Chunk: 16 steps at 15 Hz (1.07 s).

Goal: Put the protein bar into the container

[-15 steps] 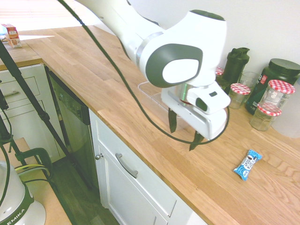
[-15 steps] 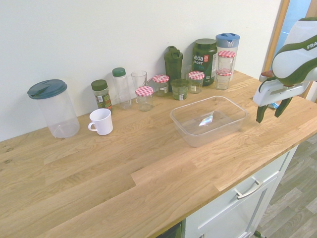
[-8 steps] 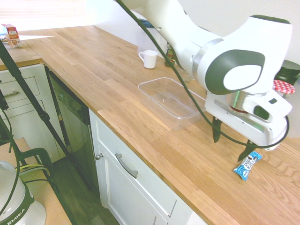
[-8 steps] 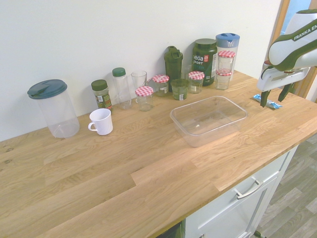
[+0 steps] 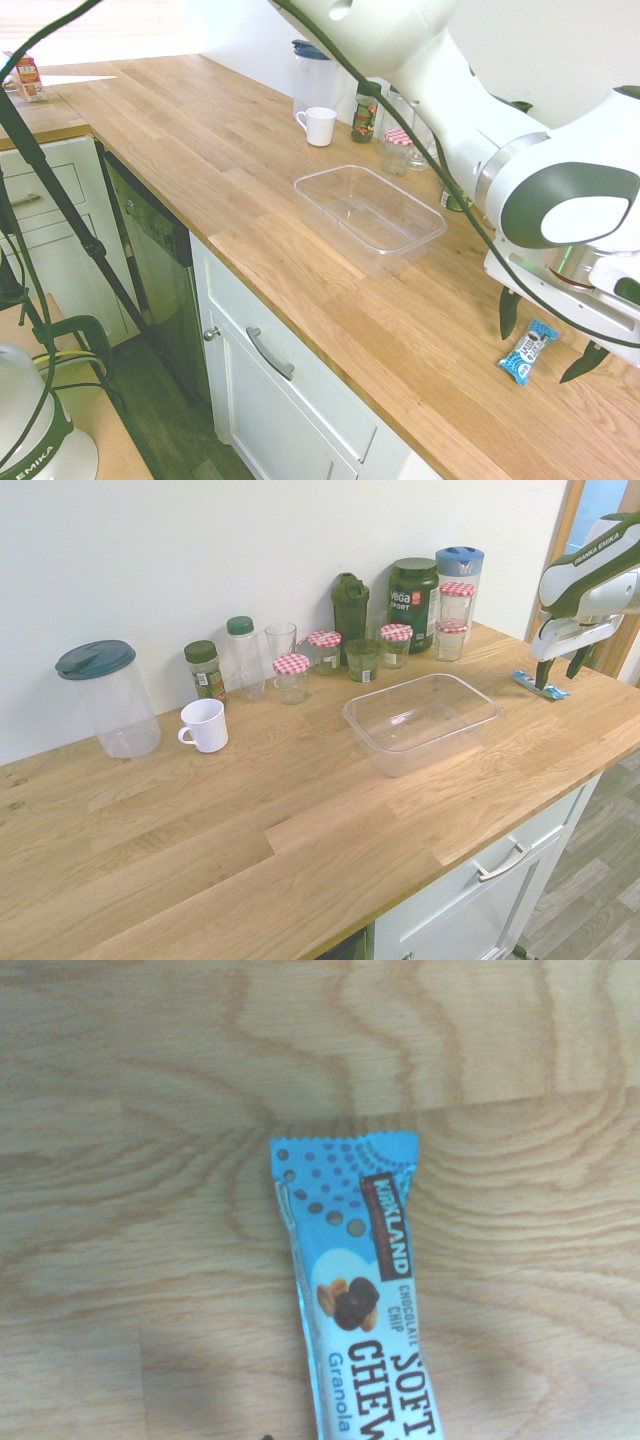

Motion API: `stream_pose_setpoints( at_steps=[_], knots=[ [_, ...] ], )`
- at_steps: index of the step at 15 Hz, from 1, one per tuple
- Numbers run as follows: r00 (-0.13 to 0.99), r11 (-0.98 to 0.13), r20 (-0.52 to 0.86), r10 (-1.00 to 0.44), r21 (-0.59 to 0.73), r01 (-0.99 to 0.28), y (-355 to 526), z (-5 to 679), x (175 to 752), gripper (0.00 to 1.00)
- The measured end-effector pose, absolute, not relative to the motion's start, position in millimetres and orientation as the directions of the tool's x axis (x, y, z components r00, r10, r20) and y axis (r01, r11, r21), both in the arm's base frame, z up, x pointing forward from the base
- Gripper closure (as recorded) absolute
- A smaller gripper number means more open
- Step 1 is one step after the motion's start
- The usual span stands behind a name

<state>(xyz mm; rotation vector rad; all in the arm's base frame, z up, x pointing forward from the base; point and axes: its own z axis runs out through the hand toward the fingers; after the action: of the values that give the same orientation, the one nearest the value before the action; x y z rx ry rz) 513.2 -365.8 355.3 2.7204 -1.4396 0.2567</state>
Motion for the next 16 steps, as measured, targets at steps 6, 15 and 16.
stream_pose_setpoints(
  at_steps=[6,15,16],
  knots=[
    [0.574,-0.586,0.167,-0.802,-0.029,-0.810,-364.6,349.3,517.1,1.00],
    [0.596,-0.609,0.175,-0.784,-0.029,-0.793,-352.0,343.2,528.3,1.00],
    [0.596,-0.610,0.175,-0.783,-0.029,-0.792,-351.5,343.2,528.7,1.00]
  ],
)
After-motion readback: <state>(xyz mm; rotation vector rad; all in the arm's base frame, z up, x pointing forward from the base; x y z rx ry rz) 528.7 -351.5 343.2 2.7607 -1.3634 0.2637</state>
